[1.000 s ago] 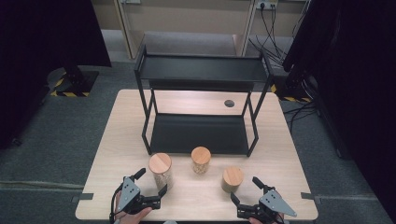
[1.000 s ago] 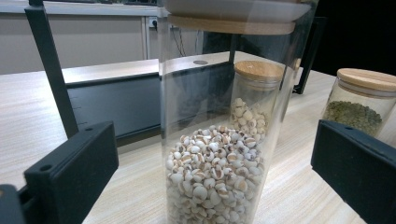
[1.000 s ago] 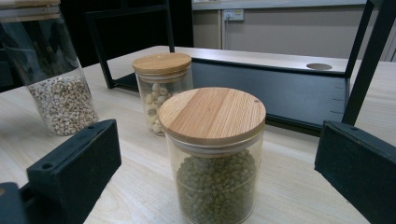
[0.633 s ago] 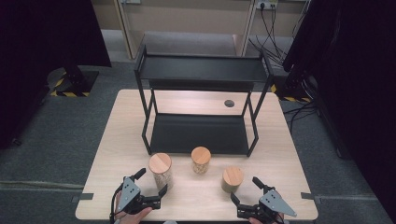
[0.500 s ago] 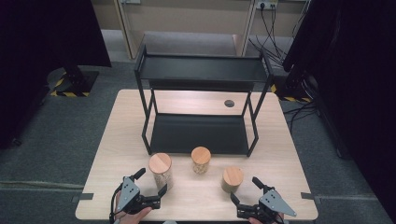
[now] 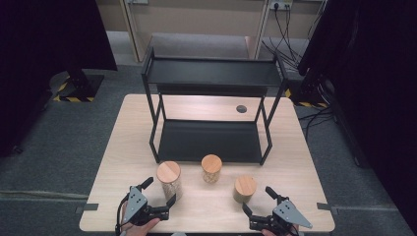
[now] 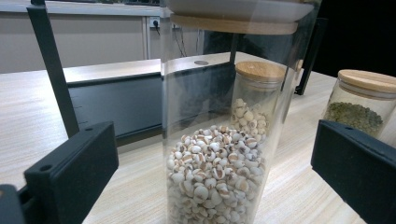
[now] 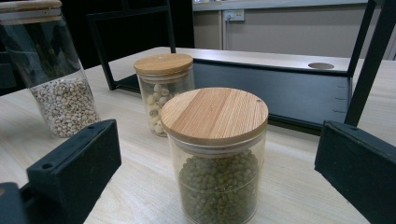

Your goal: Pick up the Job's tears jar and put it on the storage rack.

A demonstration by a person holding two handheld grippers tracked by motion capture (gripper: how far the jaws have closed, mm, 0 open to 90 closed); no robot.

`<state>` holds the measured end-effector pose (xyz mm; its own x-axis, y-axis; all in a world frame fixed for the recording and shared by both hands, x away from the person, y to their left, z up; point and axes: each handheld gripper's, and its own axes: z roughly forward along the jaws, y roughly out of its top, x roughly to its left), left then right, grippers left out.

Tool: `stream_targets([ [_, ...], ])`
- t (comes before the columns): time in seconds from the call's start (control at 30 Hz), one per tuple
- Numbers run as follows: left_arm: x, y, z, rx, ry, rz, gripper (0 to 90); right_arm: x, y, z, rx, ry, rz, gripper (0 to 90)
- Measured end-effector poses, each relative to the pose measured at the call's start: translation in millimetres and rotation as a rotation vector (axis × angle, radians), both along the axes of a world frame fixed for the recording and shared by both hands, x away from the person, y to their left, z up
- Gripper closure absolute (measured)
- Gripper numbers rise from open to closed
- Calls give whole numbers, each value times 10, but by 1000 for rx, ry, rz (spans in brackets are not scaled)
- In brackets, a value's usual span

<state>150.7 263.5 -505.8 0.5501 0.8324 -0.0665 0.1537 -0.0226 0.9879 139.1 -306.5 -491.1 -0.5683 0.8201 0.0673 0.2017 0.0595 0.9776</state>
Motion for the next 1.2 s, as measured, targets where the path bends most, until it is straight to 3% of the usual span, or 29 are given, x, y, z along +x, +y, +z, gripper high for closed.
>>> stream_targets([
  [0.7,-6,-18,3,-6,-3,-1,3,2,-1,-5,11,5,-1,6],
  [1.07,28,-29,19,-36,9,-2,3,3,-3,-13,14,2,0,6],
  [1.2,40,-58,39,-25,1,-8,5,5,-3,-15,15,5,0,6],
])
